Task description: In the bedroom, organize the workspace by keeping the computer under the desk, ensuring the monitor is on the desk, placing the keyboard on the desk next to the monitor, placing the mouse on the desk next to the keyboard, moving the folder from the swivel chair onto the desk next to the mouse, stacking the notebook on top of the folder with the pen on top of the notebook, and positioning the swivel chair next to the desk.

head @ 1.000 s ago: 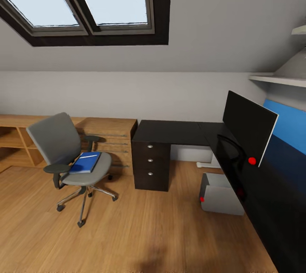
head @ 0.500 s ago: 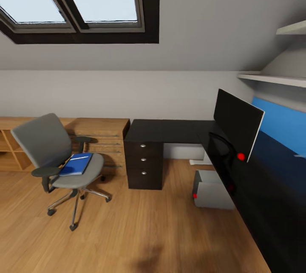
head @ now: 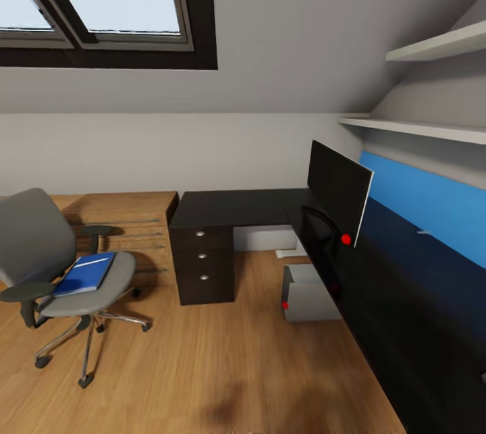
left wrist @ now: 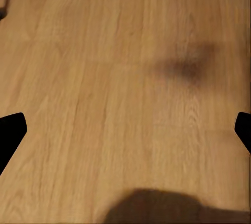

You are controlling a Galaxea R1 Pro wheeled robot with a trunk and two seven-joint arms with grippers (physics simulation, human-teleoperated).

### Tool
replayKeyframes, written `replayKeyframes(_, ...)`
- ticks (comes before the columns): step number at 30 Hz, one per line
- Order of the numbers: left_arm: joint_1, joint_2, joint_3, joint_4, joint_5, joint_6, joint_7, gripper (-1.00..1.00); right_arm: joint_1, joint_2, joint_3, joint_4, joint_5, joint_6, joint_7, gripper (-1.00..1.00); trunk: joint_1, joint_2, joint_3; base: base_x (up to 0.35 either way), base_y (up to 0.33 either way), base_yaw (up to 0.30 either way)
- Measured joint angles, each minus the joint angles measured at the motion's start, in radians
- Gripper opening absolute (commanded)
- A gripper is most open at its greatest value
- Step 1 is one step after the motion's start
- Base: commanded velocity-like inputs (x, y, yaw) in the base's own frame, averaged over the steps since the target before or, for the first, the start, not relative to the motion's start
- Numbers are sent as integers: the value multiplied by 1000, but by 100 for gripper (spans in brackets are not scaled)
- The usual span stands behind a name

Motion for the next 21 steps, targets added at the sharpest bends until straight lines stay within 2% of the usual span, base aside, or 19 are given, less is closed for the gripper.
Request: replayKeyframes(21,0,0,0,0,1,2,0,100,0,0,0,0,-1,2,0,100,0,0,-28,-316,0,-163)
